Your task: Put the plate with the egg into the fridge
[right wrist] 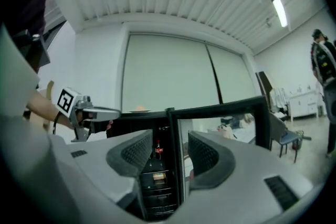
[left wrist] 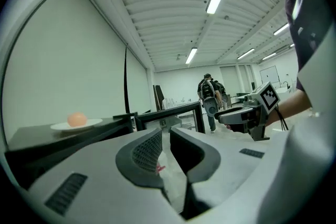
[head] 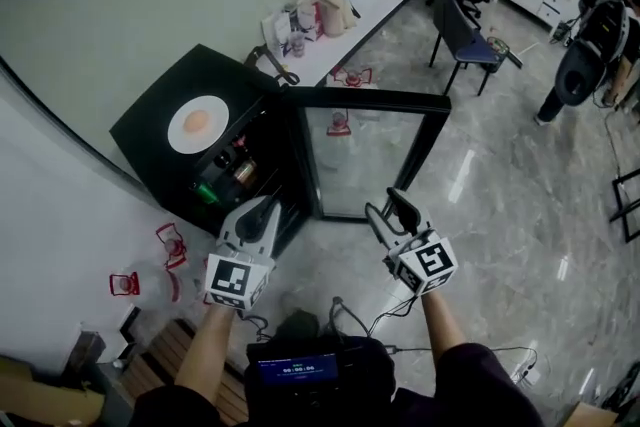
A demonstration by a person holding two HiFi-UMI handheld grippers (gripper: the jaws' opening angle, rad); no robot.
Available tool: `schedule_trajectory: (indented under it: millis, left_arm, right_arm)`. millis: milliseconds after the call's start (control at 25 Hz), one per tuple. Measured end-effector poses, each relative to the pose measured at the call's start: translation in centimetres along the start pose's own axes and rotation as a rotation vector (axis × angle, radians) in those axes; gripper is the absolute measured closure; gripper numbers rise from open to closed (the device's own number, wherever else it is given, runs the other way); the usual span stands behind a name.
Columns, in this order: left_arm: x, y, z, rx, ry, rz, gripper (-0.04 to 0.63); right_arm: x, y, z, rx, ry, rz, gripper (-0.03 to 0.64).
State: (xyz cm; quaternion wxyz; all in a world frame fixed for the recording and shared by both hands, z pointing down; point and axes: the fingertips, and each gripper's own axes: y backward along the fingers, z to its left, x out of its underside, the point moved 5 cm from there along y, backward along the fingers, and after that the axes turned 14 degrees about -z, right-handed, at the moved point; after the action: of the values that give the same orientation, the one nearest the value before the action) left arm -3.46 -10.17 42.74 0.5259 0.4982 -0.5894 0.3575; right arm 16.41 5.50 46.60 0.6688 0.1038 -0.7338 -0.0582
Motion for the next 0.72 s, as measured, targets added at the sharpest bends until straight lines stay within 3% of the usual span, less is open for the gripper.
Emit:
schedule_trajectory:
  millis: [160, 280, 480, 560, 720]
  left_arm:
    - [-3.0, 1.4, 7.0, -0.043, -0.129, 0.015, 0.572]
    - [-4.2, 1.3, 14.3, -0.060, -0.188, 0.109, 0.572]
    - [-3.9, -0.9, 24.5, -0.031, -0.209, 0.322, 0.574]
    - [-3.2, -2.0, 27.3, -0.010, -0.214, 0.402, 0.584]
    - [-1.0, -4.1, 31.5, 0.041, -0.159, 0.577, 0.586]
  right_arm:
    - [-0.5, -5.9, 5.6, -0.182, 0.222, 0.045, 0.399]
    - [-0.8, -11.1, 8.5, -0.272, 0.301, 0.019, 0.400]
    - [-0.7, -19.4, 13.1, -0.407, 0.540, -0.019, 0.405]
    - [-0.6, -21.9, 14.8, -0.450, 0.651, -0.030, 0.455]
    - [0.5, -24.9, 17.0, -0.554, 0.901, -0.016, 0.465]
